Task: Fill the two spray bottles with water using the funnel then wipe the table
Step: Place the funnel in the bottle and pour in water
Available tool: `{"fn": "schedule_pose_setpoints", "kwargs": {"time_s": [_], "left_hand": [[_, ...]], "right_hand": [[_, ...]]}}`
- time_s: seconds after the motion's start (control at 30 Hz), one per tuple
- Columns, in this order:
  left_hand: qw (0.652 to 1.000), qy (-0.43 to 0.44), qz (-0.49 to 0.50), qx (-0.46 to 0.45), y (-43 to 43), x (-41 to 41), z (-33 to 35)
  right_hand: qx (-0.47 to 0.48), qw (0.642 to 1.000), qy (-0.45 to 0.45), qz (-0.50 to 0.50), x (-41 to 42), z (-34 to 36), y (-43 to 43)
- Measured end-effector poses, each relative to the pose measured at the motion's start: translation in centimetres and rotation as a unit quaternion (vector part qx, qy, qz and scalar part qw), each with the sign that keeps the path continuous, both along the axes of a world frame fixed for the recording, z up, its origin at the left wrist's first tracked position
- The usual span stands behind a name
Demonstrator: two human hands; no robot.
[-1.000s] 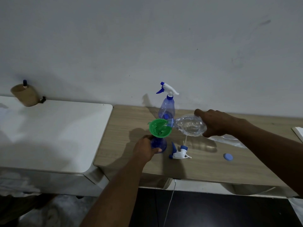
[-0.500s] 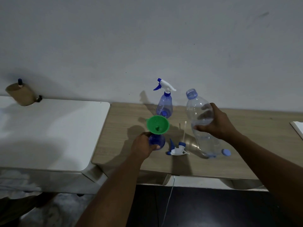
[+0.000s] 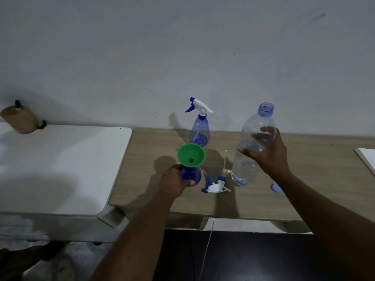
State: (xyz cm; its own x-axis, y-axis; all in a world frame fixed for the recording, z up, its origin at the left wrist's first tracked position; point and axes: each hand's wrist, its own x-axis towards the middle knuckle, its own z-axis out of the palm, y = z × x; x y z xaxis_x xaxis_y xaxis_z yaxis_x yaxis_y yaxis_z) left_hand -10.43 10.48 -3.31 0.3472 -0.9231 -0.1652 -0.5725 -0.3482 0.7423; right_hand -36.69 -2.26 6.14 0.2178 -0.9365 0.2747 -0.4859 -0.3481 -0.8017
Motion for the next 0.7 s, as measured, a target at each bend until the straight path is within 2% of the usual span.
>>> {"fn": "schedule_pose_setpoints", "kwargs": {"time_s": [0.13,0.27,0.33,0.4,0.47,0.5,0.57,0.7], "left_hand": [[1.0,0.0,-0.002,-0.004,0.2,-0.1,0.3],[1.0,0.001,0.0,-0.004,0.3,-0.2,0.5],[1.0,-0.002,-0.002,-0.004,0.3,-0.2,0.5],[1.0,-0.005,0.0,-0.004,0.3,-0.3,0.6],[1.0,-0.006,0.004,0.0,0.3,-0.3,0.8],[1.0,-0.008,0.005,0.005,0.3,-0.3,0.8],[1.0,-0.013,0.005,0.015,0.4,-0.4,1.0],[0.999,-0.031,0.011,0.041,0.3,-0.5,1.5]], "right_hand": [[0.018,0.999,-0.011,-0.035,-1.8,-0.5,-0.2],[0.044,0.998,0.034,-0.016,-2.9,-1.5,-0.9],[0.053,0.998,0.011,-0.021,-2.7,-2.1,-0.4],[0.016,0.995,-0.03,-0.091,-2.4,-2.6,1.4],[-0.073,0.983,-0.027,-0.164,-2.1,-3.5,4.1],[-0.121,0.978,-0.019,-0.167,-1.7,-3.9,5.6],[-0.175,0.98,0.004,-0.097,0.0,-4.6,8.1],[-0.108,0.981,0.112,0.119,5.6,-3.2,9.3]]}}
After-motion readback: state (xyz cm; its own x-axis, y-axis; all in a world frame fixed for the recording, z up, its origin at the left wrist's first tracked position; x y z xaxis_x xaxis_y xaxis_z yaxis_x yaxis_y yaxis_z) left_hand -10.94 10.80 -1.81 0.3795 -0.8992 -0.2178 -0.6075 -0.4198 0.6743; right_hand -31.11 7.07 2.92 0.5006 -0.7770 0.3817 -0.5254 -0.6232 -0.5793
